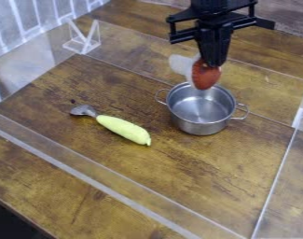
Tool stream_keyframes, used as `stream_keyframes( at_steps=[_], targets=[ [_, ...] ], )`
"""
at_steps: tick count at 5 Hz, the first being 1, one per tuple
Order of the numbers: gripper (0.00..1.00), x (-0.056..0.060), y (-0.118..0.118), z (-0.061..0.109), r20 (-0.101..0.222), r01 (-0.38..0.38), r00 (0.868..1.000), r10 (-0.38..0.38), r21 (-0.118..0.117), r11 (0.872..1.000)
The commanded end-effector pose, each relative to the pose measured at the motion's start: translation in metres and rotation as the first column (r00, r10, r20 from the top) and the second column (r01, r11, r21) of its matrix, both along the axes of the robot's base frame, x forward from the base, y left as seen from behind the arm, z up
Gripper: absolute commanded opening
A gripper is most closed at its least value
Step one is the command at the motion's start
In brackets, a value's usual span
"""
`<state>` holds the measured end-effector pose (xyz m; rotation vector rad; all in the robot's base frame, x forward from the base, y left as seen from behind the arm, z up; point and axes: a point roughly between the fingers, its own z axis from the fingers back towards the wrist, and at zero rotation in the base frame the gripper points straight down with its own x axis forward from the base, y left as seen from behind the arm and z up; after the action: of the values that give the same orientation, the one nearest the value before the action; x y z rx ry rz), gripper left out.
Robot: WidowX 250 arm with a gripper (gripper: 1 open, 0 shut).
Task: Put the mushroom in the silver pot
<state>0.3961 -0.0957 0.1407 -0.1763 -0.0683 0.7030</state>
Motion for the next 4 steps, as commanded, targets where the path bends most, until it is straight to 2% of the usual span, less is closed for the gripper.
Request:
stream_keyframes(
  at_steps=[1,2,4],
  targets=[
    [0.0,-0.007,-0.011,0.013,0.041,0.034,0.999,-0.034,0.006,0.999],
    [0.0,-0.008,-0.009,0.001,0.027,0.036,0.999,-0.037,0.023,0.999],
    [0.0,-0.002,-0.006,-0.025,0.003,0.036,0.999,-0.036,0.048,0.998]
  ],
)
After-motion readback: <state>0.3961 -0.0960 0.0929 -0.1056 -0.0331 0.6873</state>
